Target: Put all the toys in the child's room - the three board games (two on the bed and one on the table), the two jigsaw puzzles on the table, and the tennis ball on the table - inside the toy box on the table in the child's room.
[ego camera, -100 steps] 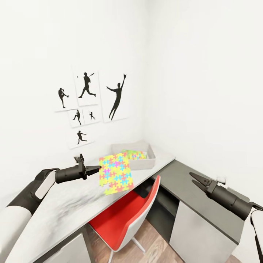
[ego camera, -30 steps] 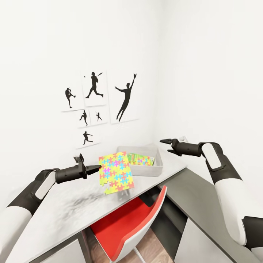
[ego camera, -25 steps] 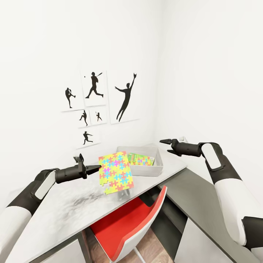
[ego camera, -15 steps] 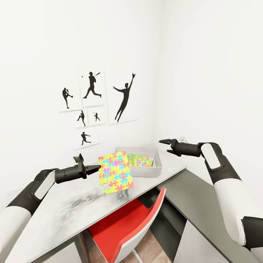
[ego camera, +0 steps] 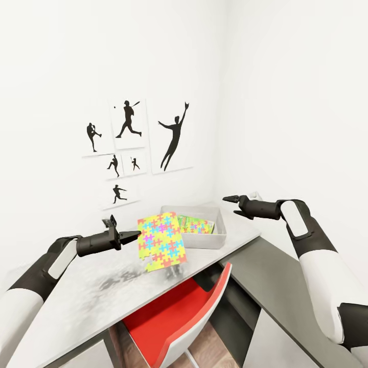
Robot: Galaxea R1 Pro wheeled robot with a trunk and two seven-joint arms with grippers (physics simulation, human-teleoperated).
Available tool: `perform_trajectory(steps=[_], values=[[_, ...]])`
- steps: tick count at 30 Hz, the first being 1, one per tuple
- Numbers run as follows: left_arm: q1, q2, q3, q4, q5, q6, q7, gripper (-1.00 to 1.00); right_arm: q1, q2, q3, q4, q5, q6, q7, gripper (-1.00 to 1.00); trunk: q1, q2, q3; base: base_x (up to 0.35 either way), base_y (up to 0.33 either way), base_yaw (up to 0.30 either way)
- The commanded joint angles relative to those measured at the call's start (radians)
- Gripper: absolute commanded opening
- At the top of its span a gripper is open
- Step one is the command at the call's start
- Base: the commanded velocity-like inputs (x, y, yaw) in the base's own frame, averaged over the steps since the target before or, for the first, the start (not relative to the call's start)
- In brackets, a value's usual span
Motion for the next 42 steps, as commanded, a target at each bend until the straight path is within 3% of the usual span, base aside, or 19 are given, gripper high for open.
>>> perform_trajectory(steps=[1, 42], values=[[-0.001, 0.001, -0.003, 0.001, 0.004, 0.005, -0.002, -1.00, 0.000, 0.000, -0.002, 0.000, 0.010, 0.004, 0.011, 1.00, 0.000, -0.001, 0.000, 0.030, 0.000, 0.000], [-0.001, 0.003, 0.003, 0.002, 0.004, 0.002, -0.004, -1.00, 0.001, 0.000, -0.002, -0.001, 0.010, 0.004, 0.013, 1.00, 0.000, -0.001, 0.000, 0.186, -0.024, 0.000]])
